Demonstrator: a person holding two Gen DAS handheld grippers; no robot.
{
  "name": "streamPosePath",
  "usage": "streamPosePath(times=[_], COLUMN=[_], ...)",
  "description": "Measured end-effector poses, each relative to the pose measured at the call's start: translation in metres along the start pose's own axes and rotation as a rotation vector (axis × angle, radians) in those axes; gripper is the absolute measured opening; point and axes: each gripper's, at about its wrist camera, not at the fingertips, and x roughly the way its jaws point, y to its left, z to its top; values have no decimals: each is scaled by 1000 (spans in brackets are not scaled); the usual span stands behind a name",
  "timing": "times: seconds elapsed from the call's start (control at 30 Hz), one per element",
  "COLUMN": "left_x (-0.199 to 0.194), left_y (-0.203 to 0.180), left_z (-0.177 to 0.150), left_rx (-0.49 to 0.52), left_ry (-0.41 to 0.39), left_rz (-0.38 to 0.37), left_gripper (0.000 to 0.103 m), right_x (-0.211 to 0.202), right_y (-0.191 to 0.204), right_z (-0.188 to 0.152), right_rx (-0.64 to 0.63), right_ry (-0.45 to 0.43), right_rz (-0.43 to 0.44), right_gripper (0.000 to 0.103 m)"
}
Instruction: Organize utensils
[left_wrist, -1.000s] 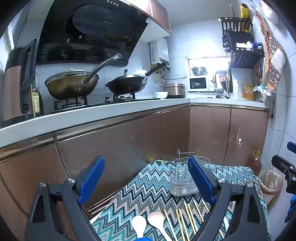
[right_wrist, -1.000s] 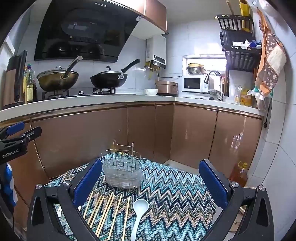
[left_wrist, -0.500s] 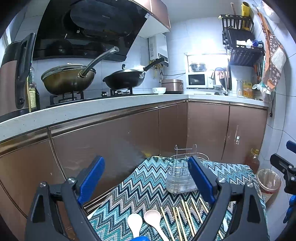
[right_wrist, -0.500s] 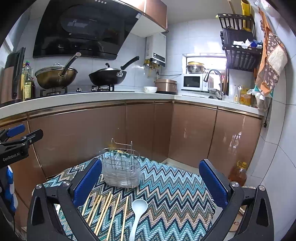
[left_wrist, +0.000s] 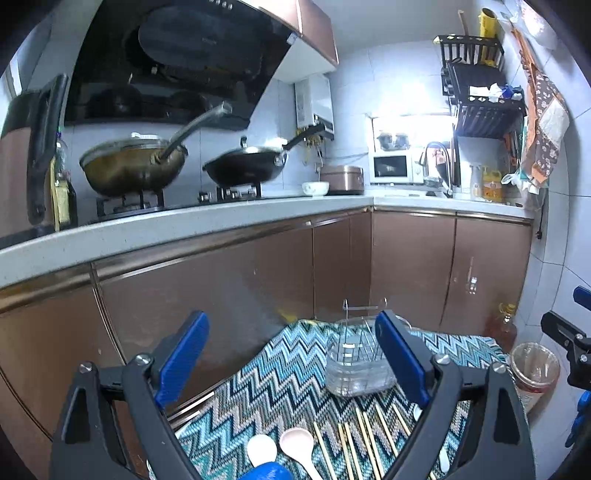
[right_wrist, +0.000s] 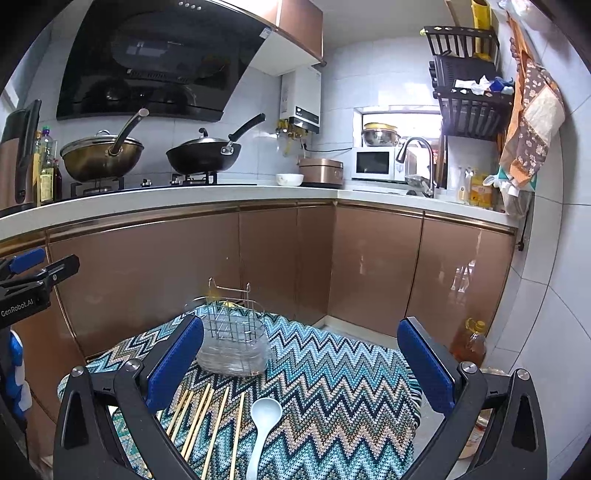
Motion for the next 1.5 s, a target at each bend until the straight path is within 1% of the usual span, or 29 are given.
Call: streamPosePath(times=[0.23, 0.43, 0.6, 0.83, 0.93, 1.0, 1.13, 1.3, 1.4, 1.5], left_x=[-6, -12, -14, -20, -20, -20, -17, -12, -6, 1], left_y=[-5, -7, -8, -13, -13, -11, -3, 9, 17, 24], left_z=[5, 5, 5, 2, 2, 2, 3, 3, 1, -3], left_rx=[25, 31, 36, 69, 77, 68, 27, -27, -47, -64], left_ry=[-28, -42, -38, -26, -17, -12, 11, 21, 39, 68], left_rz=[-3, 20, 32, 78, 84, 91, 88, 80, 50, 18], left_gripper=[91, 91, 91, 91, 91, 91, 91, 91, 91, 91], right_x=[-3, -9, -19, -30, -33, -34, -34, -30, -28, -19], right_y=[-5, -2, 2, 6, 8, 6, 6, 6, 7, 6], right_z=[4, 6, 7, 10, 11, 11, 12, 11, 9, 7], right_rx=[6, 2, -14, -32, -39, -42, -43, -47, -48, -47], right_ry=[-16, -26, -31, -41, -47, -51, -60, -63, -64, -41], right_rz=[-7, -3, -5, -5, -7, -5, -6, 11, 23, 39], right_gripper=[103, 103, 103, 103, 103, 103, 103, 103, 103, 103])
